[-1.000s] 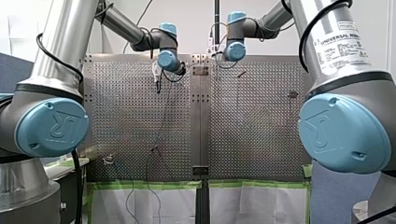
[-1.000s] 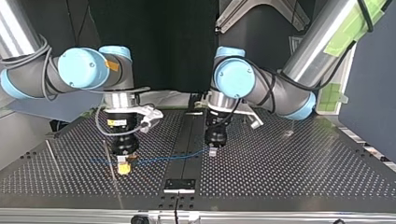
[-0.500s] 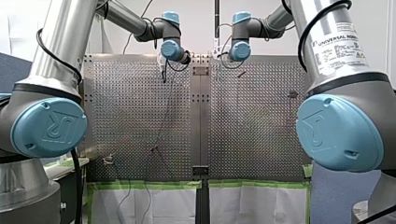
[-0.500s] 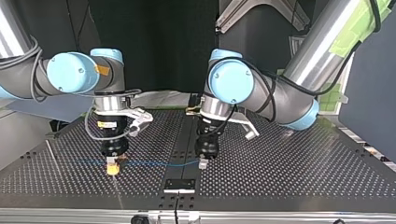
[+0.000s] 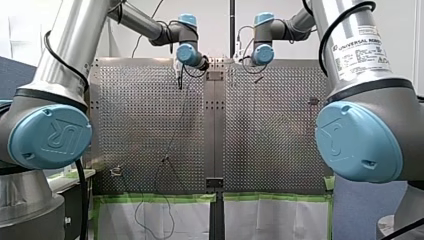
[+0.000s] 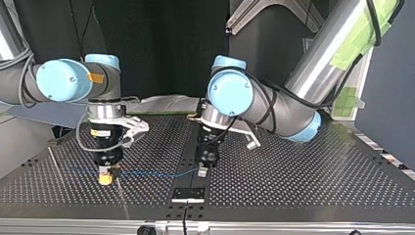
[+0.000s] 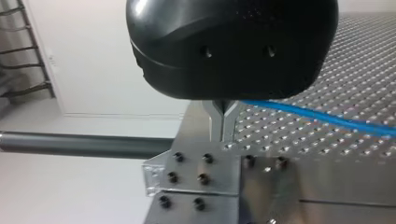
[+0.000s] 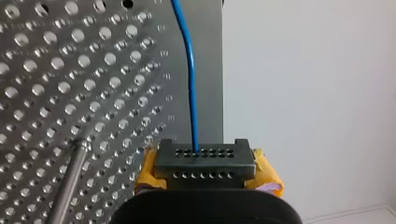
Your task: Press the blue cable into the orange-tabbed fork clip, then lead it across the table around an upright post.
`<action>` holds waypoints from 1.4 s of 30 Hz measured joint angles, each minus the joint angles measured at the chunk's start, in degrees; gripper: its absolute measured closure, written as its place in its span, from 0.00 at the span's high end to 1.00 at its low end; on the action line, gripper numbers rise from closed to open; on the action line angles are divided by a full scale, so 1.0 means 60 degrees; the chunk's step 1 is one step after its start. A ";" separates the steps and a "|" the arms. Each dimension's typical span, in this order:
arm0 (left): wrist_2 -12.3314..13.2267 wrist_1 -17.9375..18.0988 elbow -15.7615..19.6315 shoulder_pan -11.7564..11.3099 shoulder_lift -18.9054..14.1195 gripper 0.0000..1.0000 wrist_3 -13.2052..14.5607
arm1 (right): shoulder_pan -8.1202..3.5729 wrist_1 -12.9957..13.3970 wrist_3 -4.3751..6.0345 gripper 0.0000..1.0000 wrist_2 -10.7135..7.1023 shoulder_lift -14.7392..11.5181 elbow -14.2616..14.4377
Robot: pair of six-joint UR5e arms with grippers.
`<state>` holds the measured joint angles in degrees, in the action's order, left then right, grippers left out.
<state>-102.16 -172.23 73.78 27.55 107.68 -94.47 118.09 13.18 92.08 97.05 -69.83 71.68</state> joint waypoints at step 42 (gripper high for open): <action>0.0052 -0.0981 -0.2864 0.1141 0.1619 0.00 -0.0369 | -0.1422 -0.0078 -0.0002 0.00 -0.0028 0.0011 -0.0001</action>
<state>-101.85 -178.11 56.60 34.39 117.39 -96.69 109.55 12.71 92.07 96.88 -69.77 71.67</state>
